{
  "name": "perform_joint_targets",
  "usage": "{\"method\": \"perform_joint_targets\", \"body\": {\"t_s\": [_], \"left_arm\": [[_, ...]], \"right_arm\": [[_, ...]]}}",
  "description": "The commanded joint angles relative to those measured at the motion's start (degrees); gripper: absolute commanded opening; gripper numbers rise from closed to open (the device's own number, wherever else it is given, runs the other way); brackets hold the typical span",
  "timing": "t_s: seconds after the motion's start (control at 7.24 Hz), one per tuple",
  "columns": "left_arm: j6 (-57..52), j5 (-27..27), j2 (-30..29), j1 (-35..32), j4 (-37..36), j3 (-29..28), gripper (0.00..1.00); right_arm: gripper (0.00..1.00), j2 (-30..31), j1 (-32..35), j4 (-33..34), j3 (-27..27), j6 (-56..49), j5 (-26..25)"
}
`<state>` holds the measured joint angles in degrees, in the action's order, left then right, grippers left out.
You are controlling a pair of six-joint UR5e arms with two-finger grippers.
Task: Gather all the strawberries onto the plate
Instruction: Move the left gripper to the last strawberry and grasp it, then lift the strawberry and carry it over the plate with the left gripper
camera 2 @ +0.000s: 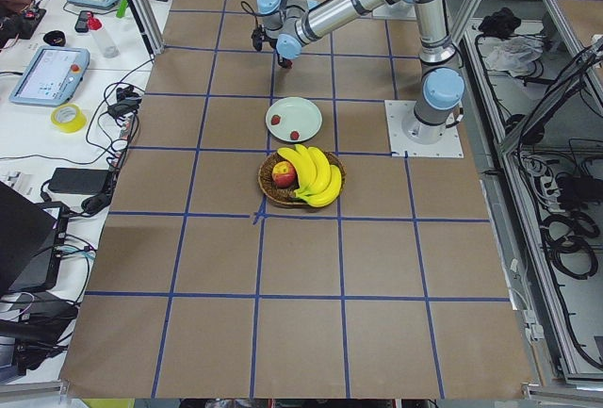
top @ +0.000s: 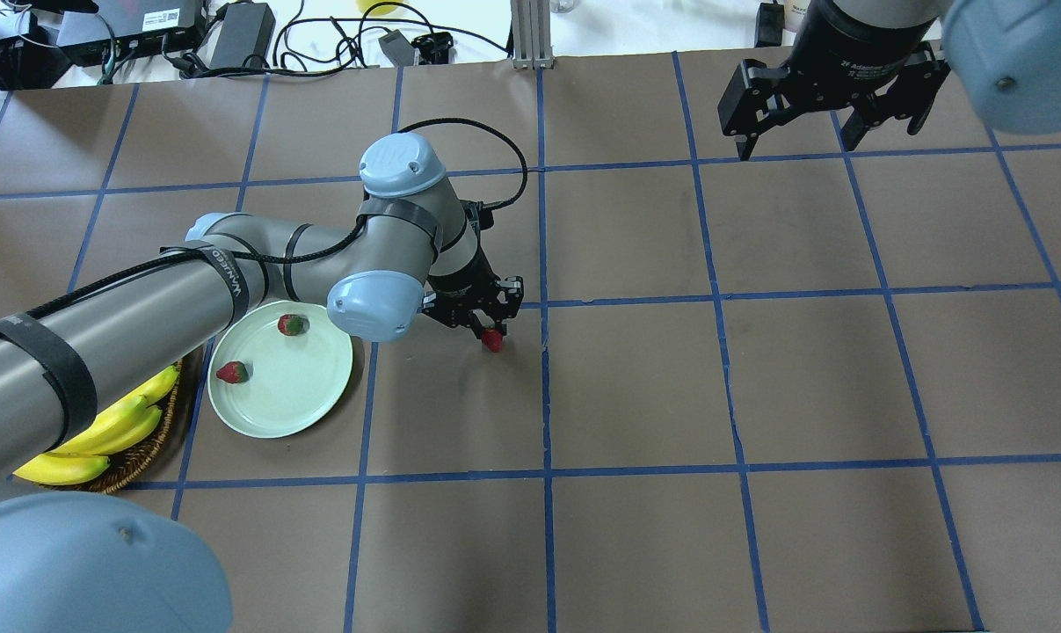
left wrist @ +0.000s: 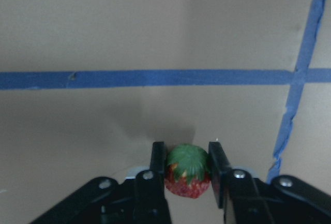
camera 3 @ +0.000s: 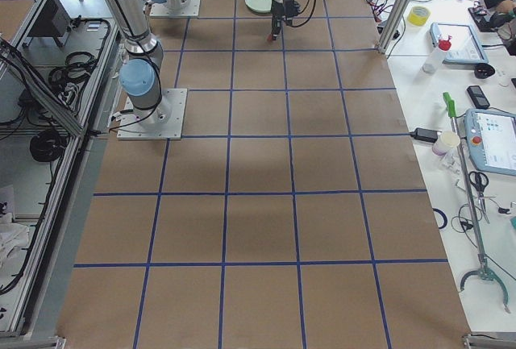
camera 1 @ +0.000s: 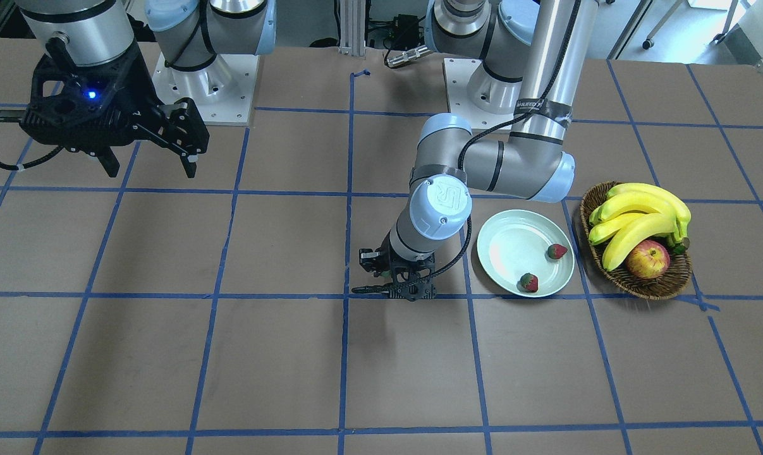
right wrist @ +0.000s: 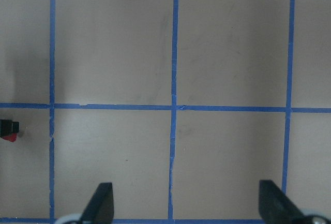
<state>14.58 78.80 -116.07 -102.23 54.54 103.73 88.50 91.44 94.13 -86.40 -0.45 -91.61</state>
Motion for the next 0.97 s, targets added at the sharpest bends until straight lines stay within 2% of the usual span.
{"method": "perform_joint_targets", "body": {"t_s": [0.0, 0.28, 0.55, 0.69, 0.83], "left_arm": [[-0.5, 2.1, 2.0, 3.1, 4.2, -4.9, 0.00], [-6.3, 3.5, 4.3, 10.4, 15.9, -9.4, 0.00], [-10.5, 7.1, 7.3, 15.4, 19.7, -8.6, 0.00], [-13.6, 11.7, 7.4, 16.8, 20.8, -7.2, 0.00], [-15.5, 13.3, 7.9, 18.9, 20.4, -5.2, 0.00]], "right_arm": [[1.00, 0.0, 0.0, 0.0, 0.0, 0.0, -0.2], [1.00, 0.0, 0.1, 0.0, 0.0, 0.0, 0.2], [1.00, 0.0, 0.1, 0.0, -0.1, -0.5, 0.2], [1.00, 0.0, 0.1, 0.0, 0.0, -0.5, 0.2], [1.00, 0.0, 0.3, 0.0, -0.1, -0.3, 0.2]]}}
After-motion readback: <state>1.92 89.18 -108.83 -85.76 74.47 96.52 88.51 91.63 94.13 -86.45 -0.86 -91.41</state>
